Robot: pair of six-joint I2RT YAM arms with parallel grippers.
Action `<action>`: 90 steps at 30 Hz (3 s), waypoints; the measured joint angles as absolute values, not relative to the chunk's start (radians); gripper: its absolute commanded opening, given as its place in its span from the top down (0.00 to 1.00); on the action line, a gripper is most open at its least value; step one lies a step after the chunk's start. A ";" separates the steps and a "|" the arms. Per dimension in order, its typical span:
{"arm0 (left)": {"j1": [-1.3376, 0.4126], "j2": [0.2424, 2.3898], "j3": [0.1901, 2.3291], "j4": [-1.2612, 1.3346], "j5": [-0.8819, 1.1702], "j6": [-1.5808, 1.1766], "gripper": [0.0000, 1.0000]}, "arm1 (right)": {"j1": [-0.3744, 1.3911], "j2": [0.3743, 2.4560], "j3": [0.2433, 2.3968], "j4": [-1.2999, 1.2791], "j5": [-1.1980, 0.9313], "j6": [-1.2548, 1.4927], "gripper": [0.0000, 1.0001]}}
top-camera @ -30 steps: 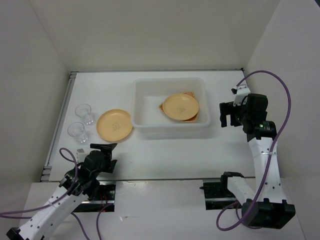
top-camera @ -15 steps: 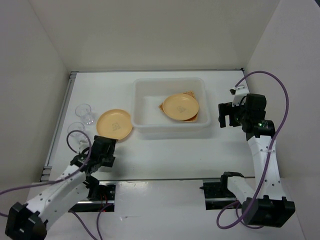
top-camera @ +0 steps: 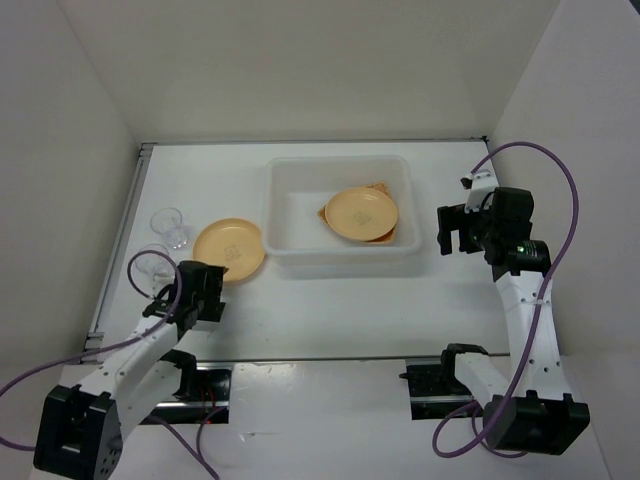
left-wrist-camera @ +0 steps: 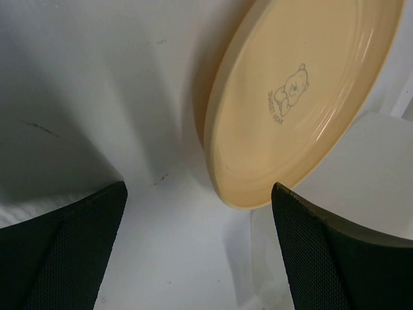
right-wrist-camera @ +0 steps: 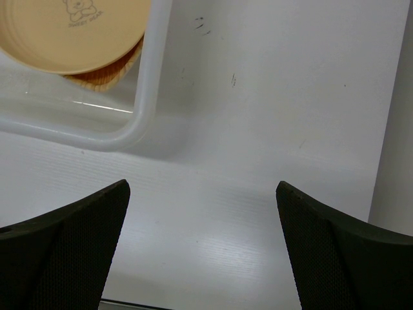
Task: Place the mixed dishes into the plastic bin
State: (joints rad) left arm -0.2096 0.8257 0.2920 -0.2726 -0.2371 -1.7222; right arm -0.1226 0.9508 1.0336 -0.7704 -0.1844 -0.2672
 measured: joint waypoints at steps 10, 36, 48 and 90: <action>-0.088 1.273 0.551 -0.175 -0.131 -1.539 0.00 | -0.124 0.951 1.034 -0.770 -0.189 -0.267 0.02; -0.078 1.420 0.587 -0.123 0.009 -1.512 1.00 | -0.140 0.951 1.034 -0.769 -0.187 -0.267 0.02; -0.068 1.203 0.880 -0.473 -0.173 -1.444 1.00 | -0.142 0.951 1.023 -0.762 -0.181 -0.267 0.02; -0.514 2.194 1.957 -0.583 0.311 -0.841 0.98 | -0.127 0.921 0.941 -0.643 0.027 -0.328 0.02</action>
